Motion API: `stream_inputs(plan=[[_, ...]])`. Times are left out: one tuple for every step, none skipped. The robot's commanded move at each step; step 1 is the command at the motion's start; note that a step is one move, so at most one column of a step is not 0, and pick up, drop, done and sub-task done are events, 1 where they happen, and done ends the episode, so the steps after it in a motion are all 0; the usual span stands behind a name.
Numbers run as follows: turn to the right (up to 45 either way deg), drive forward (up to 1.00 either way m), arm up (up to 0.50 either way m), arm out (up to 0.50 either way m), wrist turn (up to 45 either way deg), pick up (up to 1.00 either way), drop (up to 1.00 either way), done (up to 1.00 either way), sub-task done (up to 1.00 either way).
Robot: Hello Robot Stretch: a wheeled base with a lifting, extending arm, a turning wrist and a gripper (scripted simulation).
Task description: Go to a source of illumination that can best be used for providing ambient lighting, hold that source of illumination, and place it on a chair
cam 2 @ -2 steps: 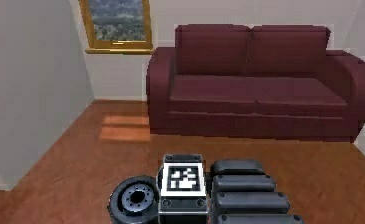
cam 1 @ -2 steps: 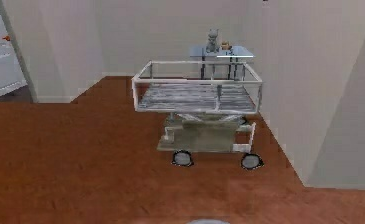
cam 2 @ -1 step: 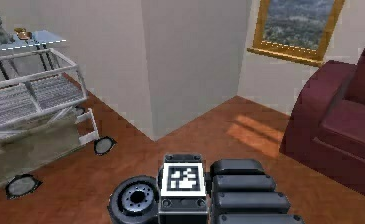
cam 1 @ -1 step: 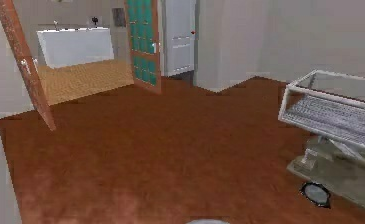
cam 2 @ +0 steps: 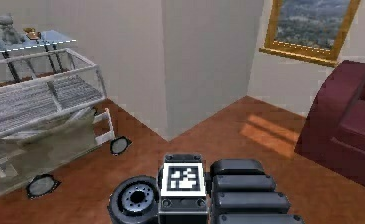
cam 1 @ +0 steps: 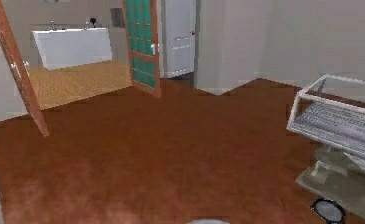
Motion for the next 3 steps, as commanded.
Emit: stream_inputs(plan=[[0.0, 1.00, 0.00, 0.00, 0.0, 0.00, 0.00, 0.00, 0.00], [0.0, 1.00, 0.00, 0.00, 0.0, 0.00, 0.00, 0.00, 0.00], [0.0, 1.00, 0.00, 0.00, 0.0, 0.00, 0.00, 0.00, 0.00]])
